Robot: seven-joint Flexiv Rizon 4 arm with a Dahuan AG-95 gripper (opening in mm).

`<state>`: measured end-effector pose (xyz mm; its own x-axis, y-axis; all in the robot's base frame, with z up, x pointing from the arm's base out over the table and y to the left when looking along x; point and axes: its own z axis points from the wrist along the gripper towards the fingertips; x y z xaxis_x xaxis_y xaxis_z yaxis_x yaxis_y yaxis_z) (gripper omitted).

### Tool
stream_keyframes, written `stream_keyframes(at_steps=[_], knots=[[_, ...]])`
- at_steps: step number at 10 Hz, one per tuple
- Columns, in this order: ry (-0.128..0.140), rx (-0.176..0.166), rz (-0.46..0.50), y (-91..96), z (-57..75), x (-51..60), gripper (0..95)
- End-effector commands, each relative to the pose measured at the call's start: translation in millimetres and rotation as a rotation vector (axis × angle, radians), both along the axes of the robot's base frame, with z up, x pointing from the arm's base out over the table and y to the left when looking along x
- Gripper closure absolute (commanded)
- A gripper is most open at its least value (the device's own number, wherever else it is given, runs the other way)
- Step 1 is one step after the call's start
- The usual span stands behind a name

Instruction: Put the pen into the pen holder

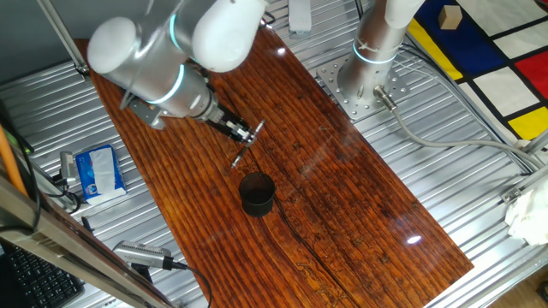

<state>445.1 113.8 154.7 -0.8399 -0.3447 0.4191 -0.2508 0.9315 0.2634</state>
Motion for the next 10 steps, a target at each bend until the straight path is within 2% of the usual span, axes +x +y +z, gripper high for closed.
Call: stream_keyframes(at_steps=[1,5,8,10], knots=[[0.007,-0.003,-0.009,9.8,0.0,0.8,95.0],[0.018,-0.017,-0.038,40.8,1.9,-6.2,95.0],[0.025,-0.019,-0.040,55.4,-8.2,-11.6,95.0],[0.045,-0.013,-0.027,61.1,-14.1,-12.3,95.0]])
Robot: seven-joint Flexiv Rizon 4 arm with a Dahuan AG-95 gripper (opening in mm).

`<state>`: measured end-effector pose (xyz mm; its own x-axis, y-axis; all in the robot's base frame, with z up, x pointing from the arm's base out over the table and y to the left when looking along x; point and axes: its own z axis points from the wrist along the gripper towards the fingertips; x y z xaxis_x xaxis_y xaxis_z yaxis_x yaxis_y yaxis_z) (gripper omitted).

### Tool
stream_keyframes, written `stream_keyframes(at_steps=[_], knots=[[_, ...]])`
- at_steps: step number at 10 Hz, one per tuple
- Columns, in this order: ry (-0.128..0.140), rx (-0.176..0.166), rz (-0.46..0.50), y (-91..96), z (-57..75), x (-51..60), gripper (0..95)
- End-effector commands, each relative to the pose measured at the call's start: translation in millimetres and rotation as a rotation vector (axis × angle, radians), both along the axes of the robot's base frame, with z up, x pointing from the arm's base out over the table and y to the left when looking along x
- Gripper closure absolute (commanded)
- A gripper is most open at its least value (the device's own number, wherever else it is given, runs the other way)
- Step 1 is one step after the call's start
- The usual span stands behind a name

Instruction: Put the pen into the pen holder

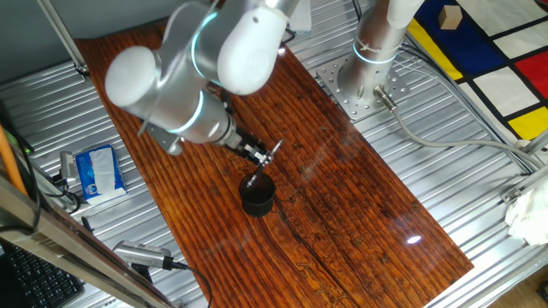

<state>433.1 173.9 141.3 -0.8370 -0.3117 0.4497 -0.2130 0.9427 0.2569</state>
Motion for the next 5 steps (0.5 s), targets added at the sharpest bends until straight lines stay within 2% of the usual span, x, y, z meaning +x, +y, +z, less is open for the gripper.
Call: stream_keyframes(at_steps=[1,2,5], knots=[[0.025,0.003,0.009,3.1,-2.3,0.3,95.0],[0.047,0.003,0.014,5.7,-4.1,1.9,95.0],[0.059,0.003,0.015,8.1,-5.6,3.4,95.0]])
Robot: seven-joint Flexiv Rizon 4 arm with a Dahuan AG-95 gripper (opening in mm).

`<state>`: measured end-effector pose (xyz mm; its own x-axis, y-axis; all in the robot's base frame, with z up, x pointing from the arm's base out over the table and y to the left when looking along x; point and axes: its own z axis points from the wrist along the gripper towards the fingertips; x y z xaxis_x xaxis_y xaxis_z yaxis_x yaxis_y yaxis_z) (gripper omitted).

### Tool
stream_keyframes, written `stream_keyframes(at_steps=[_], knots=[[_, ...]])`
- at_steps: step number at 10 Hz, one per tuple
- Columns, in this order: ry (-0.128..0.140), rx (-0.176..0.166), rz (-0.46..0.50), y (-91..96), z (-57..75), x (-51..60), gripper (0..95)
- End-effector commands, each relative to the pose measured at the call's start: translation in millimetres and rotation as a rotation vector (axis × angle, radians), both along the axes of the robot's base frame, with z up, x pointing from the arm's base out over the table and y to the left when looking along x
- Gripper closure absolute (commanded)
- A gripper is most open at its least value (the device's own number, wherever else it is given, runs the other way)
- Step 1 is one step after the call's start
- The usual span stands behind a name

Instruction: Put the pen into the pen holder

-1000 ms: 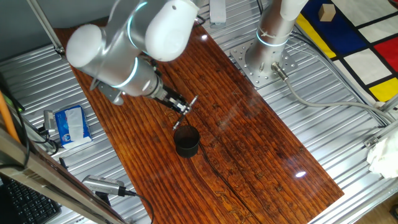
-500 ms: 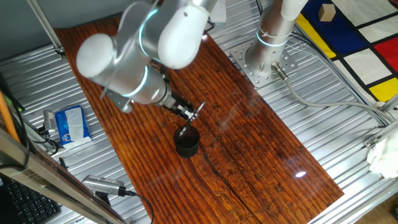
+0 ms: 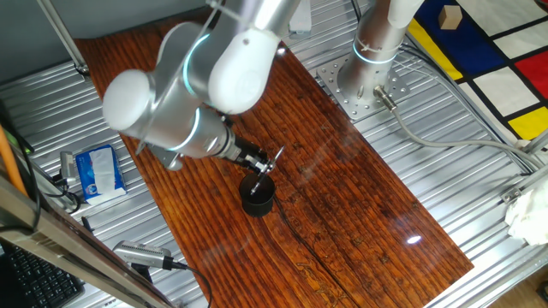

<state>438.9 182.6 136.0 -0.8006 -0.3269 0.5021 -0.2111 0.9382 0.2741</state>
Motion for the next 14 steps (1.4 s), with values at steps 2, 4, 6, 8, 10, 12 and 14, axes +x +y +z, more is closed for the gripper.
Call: stream_keyframes(at_steps=[2,4,6,8,10,12,14], knots=[[-0.007,-0.001,-0.001,-0.5,-0.6,-2.4,95.0],[-0.006,-0.003,0.003,0.0,-1.1,-2.0,95.0],[-0.009,-0.002,0.019,1.9,-2.5,-0.7,95.0],[-0.008,0.008,0.035,3.3,-3.4,0.0,95.0],[-0.005,0.007,0.035,4.8,-4.4,0.9,95.0],[-0.004,0.008,0.038,5.8,-5.0,1.5,95.0],[-0.006,0.011,0.041,5.8,-5.1,1.5,95.0]])
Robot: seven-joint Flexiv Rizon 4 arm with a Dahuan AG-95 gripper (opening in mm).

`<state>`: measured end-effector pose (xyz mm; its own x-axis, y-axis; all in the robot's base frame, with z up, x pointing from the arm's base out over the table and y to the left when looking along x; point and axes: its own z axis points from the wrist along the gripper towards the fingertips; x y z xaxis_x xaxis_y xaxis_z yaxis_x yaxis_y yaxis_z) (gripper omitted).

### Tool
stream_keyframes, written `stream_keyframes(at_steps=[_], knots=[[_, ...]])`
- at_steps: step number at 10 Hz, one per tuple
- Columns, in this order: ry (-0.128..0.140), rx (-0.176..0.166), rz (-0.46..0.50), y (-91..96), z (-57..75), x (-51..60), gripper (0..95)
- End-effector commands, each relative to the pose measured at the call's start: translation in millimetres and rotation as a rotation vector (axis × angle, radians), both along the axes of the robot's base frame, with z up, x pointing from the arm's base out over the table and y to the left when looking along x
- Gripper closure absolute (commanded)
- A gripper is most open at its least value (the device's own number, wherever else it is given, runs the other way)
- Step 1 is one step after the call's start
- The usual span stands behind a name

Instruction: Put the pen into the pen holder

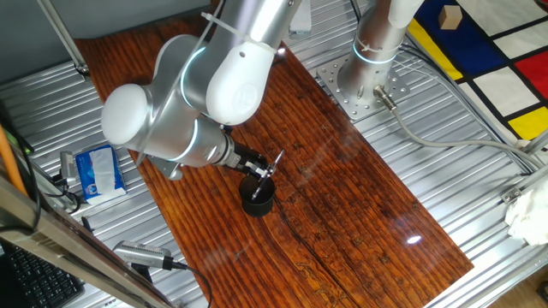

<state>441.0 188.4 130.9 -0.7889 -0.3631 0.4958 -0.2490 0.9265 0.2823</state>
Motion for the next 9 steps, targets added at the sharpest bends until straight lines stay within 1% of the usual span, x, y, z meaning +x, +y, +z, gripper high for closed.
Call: stream_keyframes(at_steps=[1,8,9], knots=[[-0.003,0.004,0.005,0.0,0.1,-0.5,95.0],[-0.003,0.012,0.020,0.1,-0.4,-1.1,95.0],[-0.004,0.014,0.023,0.1,-0.4,-1.2,76.0]])
